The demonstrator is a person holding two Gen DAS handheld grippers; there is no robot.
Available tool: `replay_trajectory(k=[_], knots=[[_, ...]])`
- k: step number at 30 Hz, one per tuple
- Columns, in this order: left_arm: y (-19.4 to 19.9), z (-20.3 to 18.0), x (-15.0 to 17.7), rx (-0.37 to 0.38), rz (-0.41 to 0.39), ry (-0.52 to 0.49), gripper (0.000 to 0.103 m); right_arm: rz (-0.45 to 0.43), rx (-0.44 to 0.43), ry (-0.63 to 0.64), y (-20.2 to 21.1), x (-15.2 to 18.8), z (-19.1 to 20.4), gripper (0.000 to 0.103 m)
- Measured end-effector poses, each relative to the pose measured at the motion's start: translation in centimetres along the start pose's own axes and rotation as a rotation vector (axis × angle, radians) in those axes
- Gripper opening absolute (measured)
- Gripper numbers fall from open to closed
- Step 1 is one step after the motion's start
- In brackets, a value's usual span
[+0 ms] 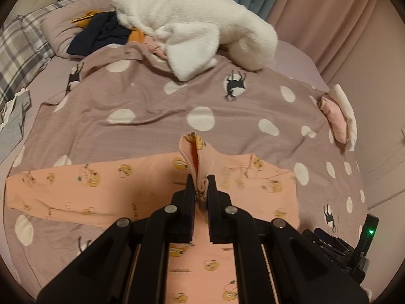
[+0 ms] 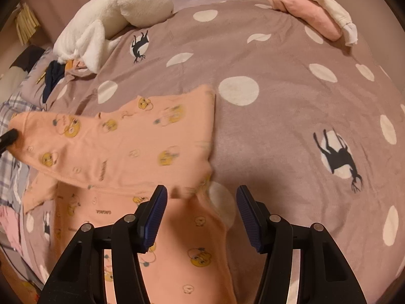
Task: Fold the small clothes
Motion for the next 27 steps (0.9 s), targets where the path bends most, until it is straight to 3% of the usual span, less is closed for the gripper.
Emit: replay_trajectory(k=[4, 6, 16, 27], knots=[[0.3, 1.9, 0.2, -0.027, 0.007, 0.019, 0.007, 0.03, -0.009, 0.018, -1.1, -0.1, 1.3, 0.035], [0.2, 2.8, 0.4, -0.04, 0.021, 0.023, 0.007, 0.036, -0.009, 0.033, -1.5, -0.1, 1.9, 0.033], [-1.6, 6.8, 2.3, -0.105, 0.093, 0.063, 0.007, 0.08, 0.079, 0.07, -3.9, -0.1, 3.0, 0.033], [-4.1, 9.8, 4.3, -0.144, 0.161, 0.096, 0.007, 0.098, 0.093, 0.076, -4.7, 0.2, 2.8, 0.033]])
Point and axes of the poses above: each gripper's, at about its wrist camera, not at the fingertips, and y roughly against the way its jaws point, z to its left, x to its underside, the point moved 1 cm from there along -y, roughly the way its jaws point, and after that the axes turned 11 degrees about x, right-handed, at the moved point
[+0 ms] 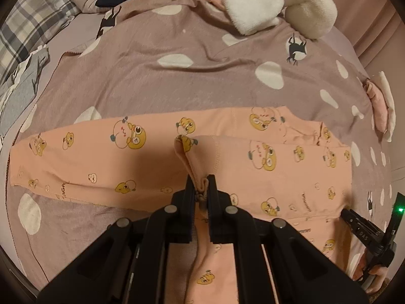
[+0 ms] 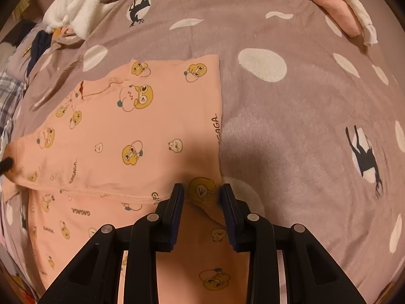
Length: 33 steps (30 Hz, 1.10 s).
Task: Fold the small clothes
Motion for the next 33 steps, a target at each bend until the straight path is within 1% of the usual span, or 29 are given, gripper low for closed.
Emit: replay_trajectory(k=[17, 25, 33], knots=[[-2.8, 2.0, 1.6, -0.027, 0.039, 0.019, 0.008, 0.007, 0.018, 0.007, -0.3, 0.0, 0.4, 0.033], [-3.1, 2.1, 1.8, -0.026, 0.033, 0.02, 0.009, 0.003, 0.022, 0.009, -0.4, -0.2, 0.6, 0.033], [-3.9, 2.8, 2.6, -0.039, 0.027, 0.031, 0.013, -0.002, 0.026, 0.009, -0.4, 0.0, 0.7, 0.033]])
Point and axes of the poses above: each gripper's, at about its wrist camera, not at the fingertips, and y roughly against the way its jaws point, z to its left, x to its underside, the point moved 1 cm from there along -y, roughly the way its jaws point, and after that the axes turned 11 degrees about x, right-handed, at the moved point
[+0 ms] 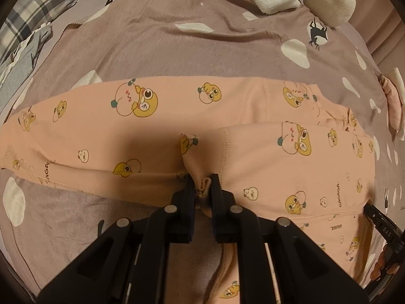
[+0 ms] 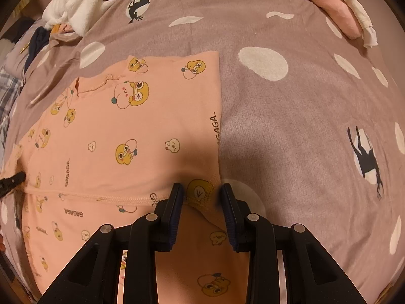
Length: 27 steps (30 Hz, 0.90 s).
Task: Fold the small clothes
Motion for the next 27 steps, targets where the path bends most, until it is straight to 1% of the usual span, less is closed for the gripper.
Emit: replay_trajectory(k=[11, 20, 22, 25, 27], knots=[[-0.6, -0.7, 0.6, -0.068, -0.043, -0.06, 0.014, -0.006, 0.007, 0.0, -0.1, 0.1, 0.1, 0.033], [-0.5, -0.3, 0.7, -0.057, -0.066, -0.024, 0.015, -0.008, 0.023, -0.008, -0.1, 0.1, 0.4, 0.033], [-0.2, -0.4, 0.8, -0.054, -0.074, -0.013, 0.017, -0.005, 0.025, -0.015, -0.1, 0.1, 0.3, 0.033], [0.6, -0.5, 1.2, -0.062, -0.087, -0.024, 0.025, -0.023, 0.012, -0.028, 0.6, 0.1, 0.1, 0.033], [1.4, -0.7, 1.4, -0.06, -0.098, -0.035, 0.036, -0.049, -0.005, -0.028, 1.4, 0.0, 0.2, 0.033]])
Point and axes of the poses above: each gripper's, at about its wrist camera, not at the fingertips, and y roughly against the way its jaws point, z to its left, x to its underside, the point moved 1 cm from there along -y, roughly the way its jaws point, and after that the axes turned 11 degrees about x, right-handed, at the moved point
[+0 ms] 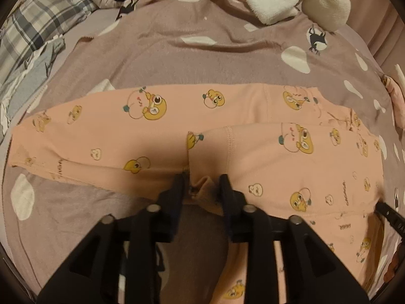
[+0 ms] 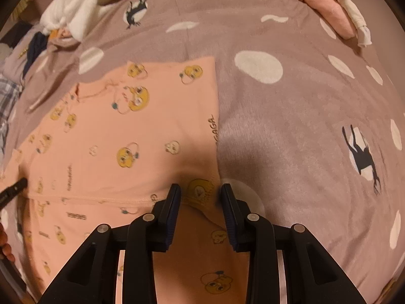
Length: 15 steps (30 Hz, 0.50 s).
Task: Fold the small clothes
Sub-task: 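Open the left gripper and lift it off the onesie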
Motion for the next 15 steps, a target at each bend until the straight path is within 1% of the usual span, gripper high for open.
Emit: replay_trajectory(k=[1, 3, 4, 5, 6, 7, 8, 10, 11, 13, 15], knots=[[0.4, 0.0, 0.1, 0.004, -0.003, 0.001, 0.039, -0.013, 0.003, 0.0, 0.4, 0.0, 0.0, 0.033], [1.5, 0.3, 0.1, 0.023, -0.016, 0.022, 0.05, -0.048, 0.007, 0.004, 1.6, -0.2, 0.1, 0.033], [2.0, 0.4, 0.1, 0.035, -0.025, 0.03, 0.053, -0.067, 0.005, 0.008, 2.3, -0.2, 0.1, 0.034], [2.9, 0.6, 0.0, 0.045, -0.04, 0.041, 0.062, -0.085, 0.003, 0.011, 3.0, -0.3, 0.2, 0.036], [3.4, 0.7, 0.0, 0.046, -0.051, 0.049, 0.073, -0.106, 0.0, 0.013, 3.7, -0.4, 0.3, 0.041], [4.2, 0.9, 0.0, 0.045, -0.066, 0.062, 0.078, -0.142, -0.003, 0.015, 4.8, -0.4, 0.5, 0.049], [5.1, 1.2, 0.0, 0.05, -0.088, 0.077, 0.084, -0.17, -0.005, 0.013, 5.7, -0.5, 0.5, 0.052], [6.3, 1.4, -0.1, 0.063, -0.109, 0.092, 0.089, -0.235, -0.02, 0.004, 7.9, -0.5, 0.7, 0.063], [7.0, 1.7, -0.2, 0.07, -0.117, 0.099, 0.092, -0.263, -0.036, -0.002, 9.0, -0.5, 0.8, 0.066], [8.4, 2.2, -0.2, 0.084, -0.141, 0.115, 0.095, -0.304, -0.073, -0.02, 10.9, -0.6, 1.1, 0.078], [9.7, 2.9, -0.1, 0.088, -0.165, 0.128, 0.099, -0.345, -0.113, -0.038, 12.7, -0.6, 1.3, 0.084]])
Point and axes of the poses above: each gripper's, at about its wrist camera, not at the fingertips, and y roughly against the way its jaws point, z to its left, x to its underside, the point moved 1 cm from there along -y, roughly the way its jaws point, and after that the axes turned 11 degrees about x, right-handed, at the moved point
